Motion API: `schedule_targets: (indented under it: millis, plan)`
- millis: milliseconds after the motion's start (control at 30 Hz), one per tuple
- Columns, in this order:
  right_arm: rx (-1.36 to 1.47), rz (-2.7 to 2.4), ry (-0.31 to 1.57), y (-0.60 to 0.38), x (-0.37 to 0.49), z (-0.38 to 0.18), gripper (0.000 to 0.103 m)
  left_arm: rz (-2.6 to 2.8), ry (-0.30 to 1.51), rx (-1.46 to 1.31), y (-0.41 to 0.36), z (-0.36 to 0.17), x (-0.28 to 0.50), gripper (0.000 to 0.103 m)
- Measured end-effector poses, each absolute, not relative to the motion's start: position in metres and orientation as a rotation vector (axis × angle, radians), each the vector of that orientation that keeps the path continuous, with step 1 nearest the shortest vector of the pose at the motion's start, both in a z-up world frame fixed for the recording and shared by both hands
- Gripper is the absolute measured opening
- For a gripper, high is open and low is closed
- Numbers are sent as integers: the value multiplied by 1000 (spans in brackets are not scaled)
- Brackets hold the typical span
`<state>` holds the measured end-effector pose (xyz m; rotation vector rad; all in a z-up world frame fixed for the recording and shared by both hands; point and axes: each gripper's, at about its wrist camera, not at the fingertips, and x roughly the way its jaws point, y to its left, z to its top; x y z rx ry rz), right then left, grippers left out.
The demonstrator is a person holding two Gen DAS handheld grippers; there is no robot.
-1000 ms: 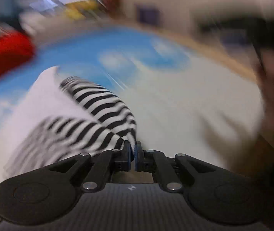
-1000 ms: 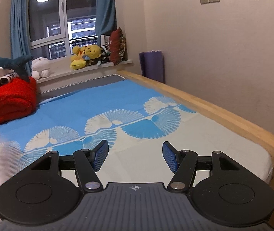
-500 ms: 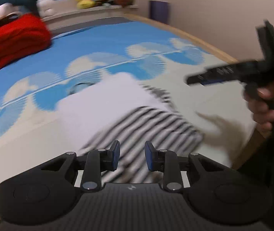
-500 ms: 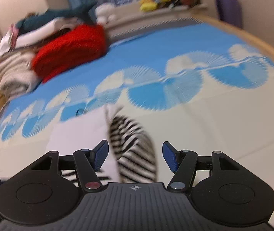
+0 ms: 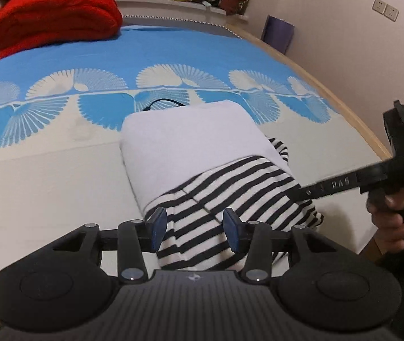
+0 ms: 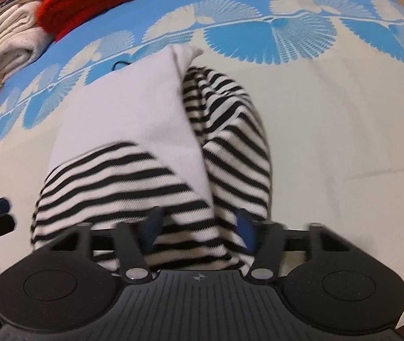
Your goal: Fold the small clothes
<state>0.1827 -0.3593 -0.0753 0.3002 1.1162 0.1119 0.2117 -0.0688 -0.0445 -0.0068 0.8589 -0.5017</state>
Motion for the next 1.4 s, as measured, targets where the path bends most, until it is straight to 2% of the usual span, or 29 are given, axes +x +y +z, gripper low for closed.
schedule_targets:
  millis: [33,67,100,167,200,300,400,500,733,900,1067,1100,1167,1267,1333,1400]
  plan:
    - [295,131,1118,-360,178,-74,10,-507,855,-14,-71,-44,212,52]
    - [280,145,1113,-360,172,-71,5,-513,852,-24,-73,-46,213,59]
    - [263,160,1098,-361,167,-66,1,-514,854,-35,-76,-48,215,70]
    - [260,197,1044,-368,159,-54,1,-496,877,-63,-78,-51,220,88]
    - [282,222,1003,-375,151,-43,1,-486,894,-78,-79,-54,223,90]
    - [405,298,887,-404,125,-12,0,-480,969,-139,-79,-65,231,90]
    - [446,333,863,-424,106,0,0,-481,1053,-192,-79,-78,239,90]
    - [404,307,951,-431,101,-11,0,-466,1131,-178,-82,-93,243,90]
    - [115,235,1247,-387,133,-90,0,-524,1173,-122,-93,-107,242,90]
    - [14,223,1284,-362,150,-100,0,-508,1217,56,-105,-133,240,89]
    - [7,195,1247,-360,151,-94,1,-499,1253,101,-110,-145,236,89]
    - [11,182,1223,-361,150,-89,2,-498,1251,102,-109,-144,236,88]
    - [28,126,1150,-369,149,-76,11,-501,1266,82,-105,-140,237,88]
    - [112,35,893,-383,139,-39,19,-513,1286,72,-101,-135,236,89]
    - [182,48,774,-385,134,-22,43,-532,1282,73,-98,-130,236,89]
    - [219,93,778,-378,139,-23,53,-527,1246,45,-94,-119,239,90]
